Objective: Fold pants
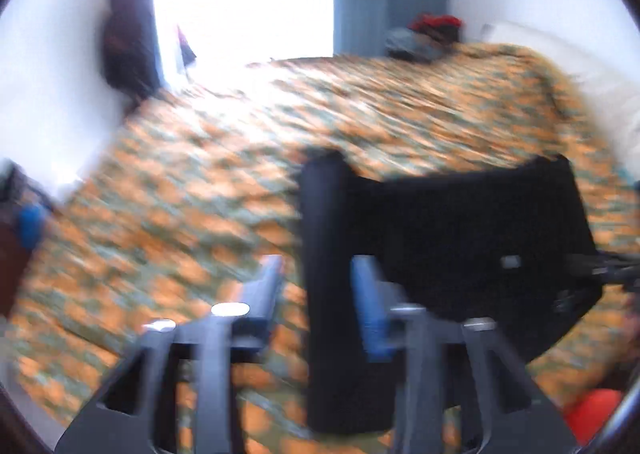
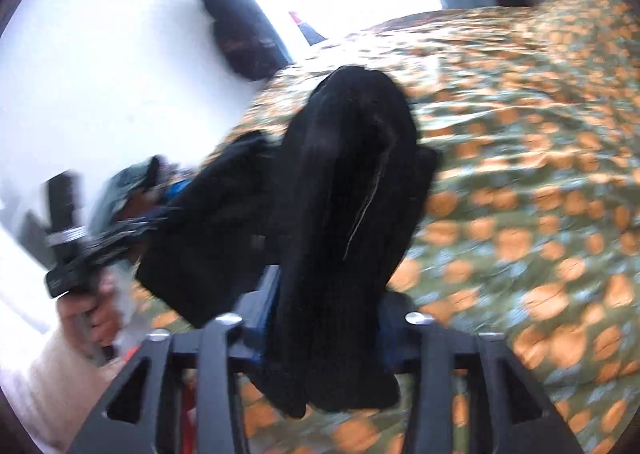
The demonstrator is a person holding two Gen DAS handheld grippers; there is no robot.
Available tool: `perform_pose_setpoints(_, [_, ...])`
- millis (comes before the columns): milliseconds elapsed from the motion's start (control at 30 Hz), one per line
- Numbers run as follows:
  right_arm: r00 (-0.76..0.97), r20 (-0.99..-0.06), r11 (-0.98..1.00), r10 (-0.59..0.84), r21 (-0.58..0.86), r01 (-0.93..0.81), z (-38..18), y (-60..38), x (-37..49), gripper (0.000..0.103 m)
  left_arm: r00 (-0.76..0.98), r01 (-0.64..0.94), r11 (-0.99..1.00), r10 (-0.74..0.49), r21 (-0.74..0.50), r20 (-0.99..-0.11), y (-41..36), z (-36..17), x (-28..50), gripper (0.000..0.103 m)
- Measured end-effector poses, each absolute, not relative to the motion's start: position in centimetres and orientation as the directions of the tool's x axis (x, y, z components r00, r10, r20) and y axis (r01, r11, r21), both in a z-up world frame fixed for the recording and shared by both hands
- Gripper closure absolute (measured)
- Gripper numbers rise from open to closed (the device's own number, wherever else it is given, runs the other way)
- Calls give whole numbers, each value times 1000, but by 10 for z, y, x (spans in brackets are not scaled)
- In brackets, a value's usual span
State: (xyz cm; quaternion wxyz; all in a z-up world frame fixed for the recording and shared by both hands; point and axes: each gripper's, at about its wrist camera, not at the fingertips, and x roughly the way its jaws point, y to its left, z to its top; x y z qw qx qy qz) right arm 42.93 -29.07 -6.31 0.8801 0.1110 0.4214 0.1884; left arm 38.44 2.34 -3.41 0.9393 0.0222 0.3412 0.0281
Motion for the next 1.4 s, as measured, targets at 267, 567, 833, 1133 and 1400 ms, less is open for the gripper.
perform_pose_setpoints(267, [675, -733, 996, 86, 65, -56, -59, -332, 366, 8, 827, -184, 953, 282, 241, -485, 30, -68, 304, 2])
perform_pose_setpoints(567, [632, -773, 998, 58, 38, -46, -85, -277, 271, 0, 687, 3, 993, 82, 116, -722, -18, -113, 212, 2])
perform_pose_setpoints(833, [600, -795, 995, 89, 45, -87, -92, -232, 223, 0, 648, -24, 991, 115, 131, -753, -18, -92, 180, 0])
perform_pose_setpoints(1133, [631, -774, 993, 55, -25, -117, -74, -205, 212, 0, 604, -49, 994, 110, 101, -790, -12, -97, 183, 0])
perform_pose_setpoints(1400, [600, -798, 993, 54, -19, -114, -86, -197, 208, 0, 572, -27, 994, 104, 109, -814, -17, -98, 183, 0])
